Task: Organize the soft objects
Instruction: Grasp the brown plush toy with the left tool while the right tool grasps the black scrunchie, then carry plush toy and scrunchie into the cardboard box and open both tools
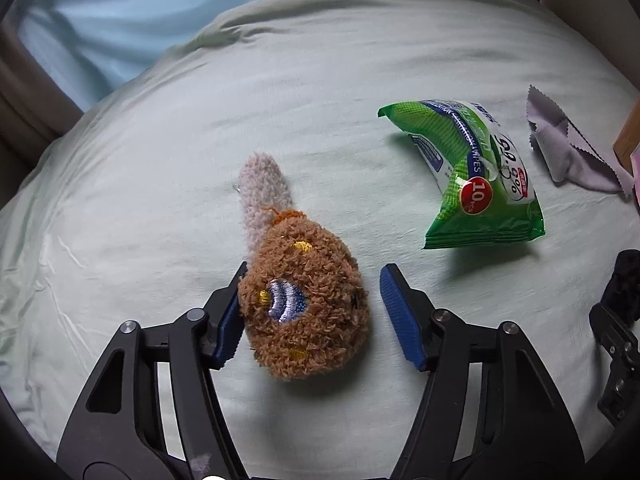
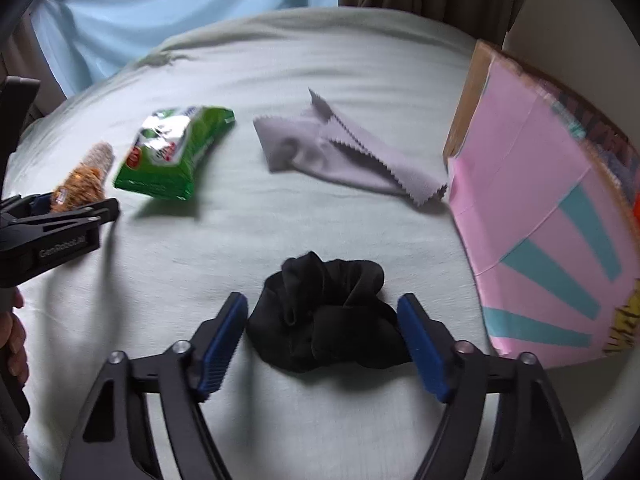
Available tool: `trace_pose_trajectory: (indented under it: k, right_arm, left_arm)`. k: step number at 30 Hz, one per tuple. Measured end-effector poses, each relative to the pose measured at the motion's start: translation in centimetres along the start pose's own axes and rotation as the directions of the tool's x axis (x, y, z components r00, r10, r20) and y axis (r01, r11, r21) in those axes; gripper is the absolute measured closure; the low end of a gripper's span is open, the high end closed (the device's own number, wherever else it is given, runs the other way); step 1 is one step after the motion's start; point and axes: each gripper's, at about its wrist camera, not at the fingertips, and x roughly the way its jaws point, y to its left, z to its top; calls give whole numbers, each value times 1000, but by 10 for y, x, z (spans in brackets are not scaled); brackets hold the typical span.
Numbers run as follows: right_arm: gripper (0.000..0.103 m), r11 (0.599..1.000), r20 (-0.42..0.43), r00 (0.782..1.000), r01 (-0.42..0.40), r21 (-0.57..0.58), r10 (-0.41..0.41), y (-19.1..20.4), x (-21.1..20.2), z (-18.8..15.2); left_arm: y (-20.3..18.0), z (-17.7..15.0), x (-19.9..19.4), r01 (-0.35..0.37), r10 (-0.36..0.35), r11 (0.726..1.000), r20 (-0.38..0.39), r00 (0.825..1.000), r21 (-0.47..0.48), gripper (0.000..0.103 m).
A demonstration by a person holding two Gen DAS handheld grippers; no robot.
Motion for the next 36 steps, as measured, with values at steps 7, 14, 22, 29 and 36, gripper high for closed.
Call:
trace_pose_trajectory:
  k: [7, 14, 22, 29, 36]
  right_arm:
    - [65, 999, 18, 1000, -8, -40, 9, 7, -1, 2]
    - [79, 999, 28, 999, -31, -41, 32, 13, -12, 6]
    - [79, 999, 64, 997, -30, -42, 32, 14, -37, 15]
    - [79, 999, 102, 994, -33, -33, 36, 20, -80, 32]
    - [79, 999, 171, 985, -33, -2, 33, 19, -157, 56]
  left_arm:
    - [13, 2, 2, 19, -19, 1000, 0, 1000, -16, 61]
    - [18, 1, -10, 57, -57, 997, 10, 998, -47, 64]
    - [24, 7, -48, 62, -59, 997, 61, 996, -42, 64]
    - [36, 10, -99, 79, -73, 995, 87, 994, -62, 64]
    - [56, 24, -179, 89, -78, 991, 115, 990, -97, 64]
